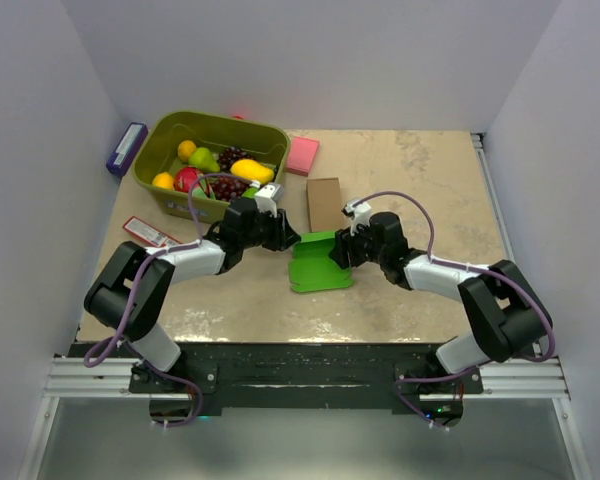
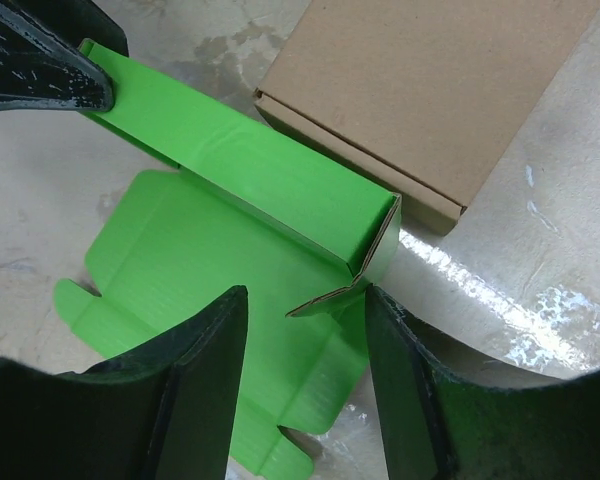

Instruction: Fold the paper box

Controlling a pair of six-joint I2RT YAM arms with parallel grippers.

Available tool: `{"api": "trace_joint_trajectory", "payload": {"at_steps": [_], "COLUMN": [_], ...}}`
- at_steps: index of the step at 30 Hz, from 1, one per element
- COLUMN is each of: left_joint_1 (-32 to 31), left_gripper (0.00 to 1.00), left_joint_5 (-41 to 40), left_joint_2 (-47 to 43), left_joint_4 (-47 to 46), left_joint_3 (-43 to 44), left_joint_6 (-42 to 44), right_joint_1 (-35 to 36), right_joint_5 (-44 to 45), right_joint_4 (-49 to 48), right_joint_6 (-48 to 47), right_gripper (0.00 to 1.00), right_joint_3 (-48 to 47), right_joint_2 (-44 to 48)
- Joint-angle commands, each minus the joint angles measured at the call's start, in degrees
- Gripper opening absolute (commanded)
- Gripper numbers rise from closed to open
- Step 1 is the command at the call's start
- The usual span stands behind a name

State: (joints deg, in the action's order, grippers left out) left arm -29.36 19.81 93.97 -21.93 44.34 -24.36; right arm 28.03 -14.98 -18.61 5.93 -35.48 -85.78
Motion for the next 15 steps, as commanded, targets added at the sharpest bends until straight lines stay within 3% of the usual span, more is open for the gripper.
{"api": "trace_joint_trajectory", "payload": {"at_steps": [1, 7, 15], "left_joint_1": [-0.08, -0.08, 0.18], "left_gripper": [0.34, 0.34, 0.34], "left_joint_5": [0.05, 0.05, 0.05], "left_joint_2": [1.03, 1.12, 0.77], "left_joint_4": [5.06, 5.23, 5.67], "left_joint_3": [0.31, 0.31, 0.14], "left_joint_6": [2.12, 2.21, 2.56], "right_joint_1": [0.62, 0.62, -0.52], "right_joint_5": [-1.98, -0.84, 3.29], "right_joint_4": [-1.78, -1.52, 4.98], "right_joint_6": [-0.83, -0.84, 5.66], "right_gripper": [0.53, 0.50, 0.73], "right_joint_3": [-1.08, -2.04, -1.95], "right_joint_2": [0.26, -0.27, 8.07]}}
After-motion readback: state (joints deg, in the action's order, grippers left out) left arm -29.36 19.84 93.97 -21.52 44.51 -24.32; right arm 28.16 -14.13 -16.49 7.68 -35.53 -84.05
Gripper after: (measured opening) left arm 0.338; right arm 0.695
